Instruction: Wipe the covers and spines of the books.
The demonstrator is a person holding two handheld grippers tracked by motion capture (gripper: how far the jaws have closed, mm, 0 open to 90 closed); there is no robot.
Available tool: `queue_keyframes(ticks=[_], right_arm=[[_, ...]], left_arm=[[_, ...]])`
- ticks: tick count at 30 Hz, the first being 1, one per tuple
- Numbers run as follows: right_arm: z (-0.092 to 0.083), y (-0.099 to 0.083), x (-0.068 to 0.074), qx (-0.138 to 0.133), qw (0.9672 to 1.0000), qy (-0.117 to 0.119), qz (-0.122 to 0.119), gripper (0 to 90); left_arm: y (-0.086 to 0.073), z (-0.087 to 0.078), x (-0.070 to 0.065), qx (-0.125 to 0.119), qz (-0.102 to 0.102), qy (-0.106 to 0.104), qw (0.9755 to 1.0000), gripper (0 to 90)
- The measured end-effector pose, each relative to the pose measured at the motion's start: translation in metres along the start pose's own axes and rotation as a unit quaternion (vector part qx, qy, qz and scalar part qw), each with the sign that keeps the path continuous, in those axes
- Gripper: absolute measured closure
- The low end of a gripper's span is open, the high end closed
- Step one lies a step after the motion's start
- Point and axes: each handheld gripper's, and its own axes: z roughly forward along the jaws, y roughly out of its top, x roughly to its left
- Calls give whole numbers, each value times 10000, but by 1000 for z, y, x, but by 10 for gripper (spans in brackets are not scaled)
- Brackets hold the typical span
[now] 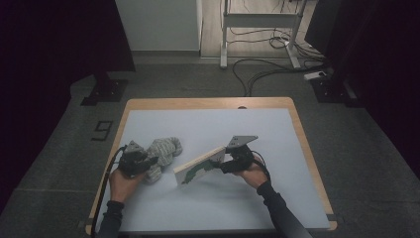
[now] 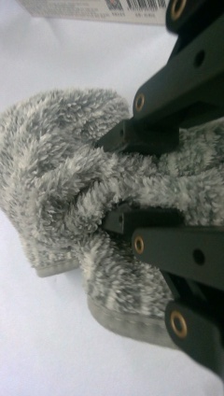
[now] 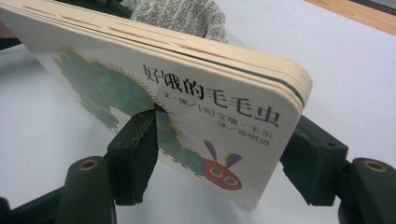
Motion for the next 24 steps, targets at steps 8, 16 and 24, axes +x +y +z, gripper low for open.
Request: queue_keyframes(ticks=[8, 16, 24], right_arm=[[0, 0, 0, -19, 10000, -11, 6, 308], [0, 0, 0, -16, 10000, -1, 9, 308], [2, 0, -1, -24, 10000, -17, 18, 315]], left_arm=[[5, -19, 0, -206, -63, -3, 9998, 311], [6, -49, -16, -381, 171, -256, 9988, 282], [-2, -52, -55, -269, 639, -784, 9945, 360]])
